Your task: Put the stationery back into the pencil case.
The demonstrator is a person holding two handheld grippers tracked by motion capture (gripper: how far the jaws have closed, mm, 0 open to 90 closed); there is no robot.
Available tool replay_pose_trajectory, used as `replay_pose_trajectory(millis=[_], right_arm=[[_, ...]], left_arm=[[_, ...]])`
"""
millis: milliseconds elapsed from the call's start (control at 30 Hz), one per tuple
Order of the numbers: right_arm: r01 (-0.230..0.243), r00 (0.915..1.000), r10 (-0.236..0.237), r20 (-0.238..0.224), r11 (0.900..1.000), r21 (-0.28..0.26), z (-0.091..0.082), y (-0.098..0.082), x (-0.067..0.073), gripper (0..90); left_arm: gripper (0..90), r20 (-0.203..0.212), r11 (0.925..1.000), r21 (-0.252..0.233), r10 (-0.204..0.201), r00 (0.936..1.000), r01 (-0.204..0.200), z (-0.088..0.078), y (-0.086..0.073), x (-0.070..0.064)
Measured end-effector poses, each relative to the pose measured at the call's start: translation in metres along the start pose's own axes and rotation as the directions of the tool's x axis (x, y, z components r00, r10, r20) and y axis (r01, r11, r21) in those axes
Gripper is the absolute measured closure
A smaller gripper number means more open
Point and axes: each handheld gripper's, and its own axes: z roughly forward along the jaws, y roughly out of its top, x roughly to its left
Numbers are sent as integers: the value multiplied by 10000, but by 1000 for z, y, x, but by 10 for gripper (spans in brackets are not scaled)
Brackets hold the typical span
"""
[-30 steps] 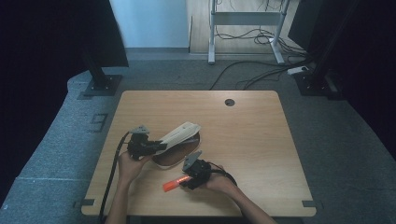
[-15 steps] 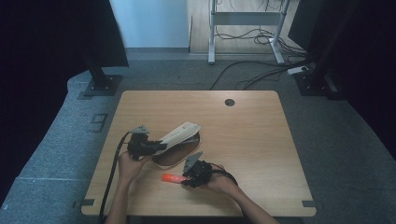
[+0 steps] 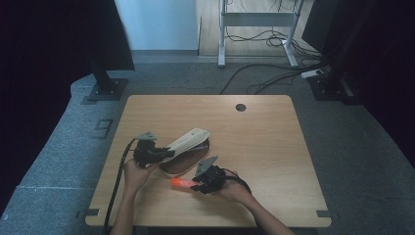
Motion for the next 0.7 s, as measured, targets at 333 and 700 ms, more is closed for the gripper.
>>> replay_pose_trajectory(millis=[333,700], right_arm=[[-436,9973,455,582,9985,-322,-14,1,-15,651],[-785,9895,797,1205,9968,-143,-9,5,-40,651]], left_arm=[[754,-53,10000,-35,5,10000,-6,0,0,-1],[754,-36,10000,-40,10,10000,-10,-1,0,-1]])
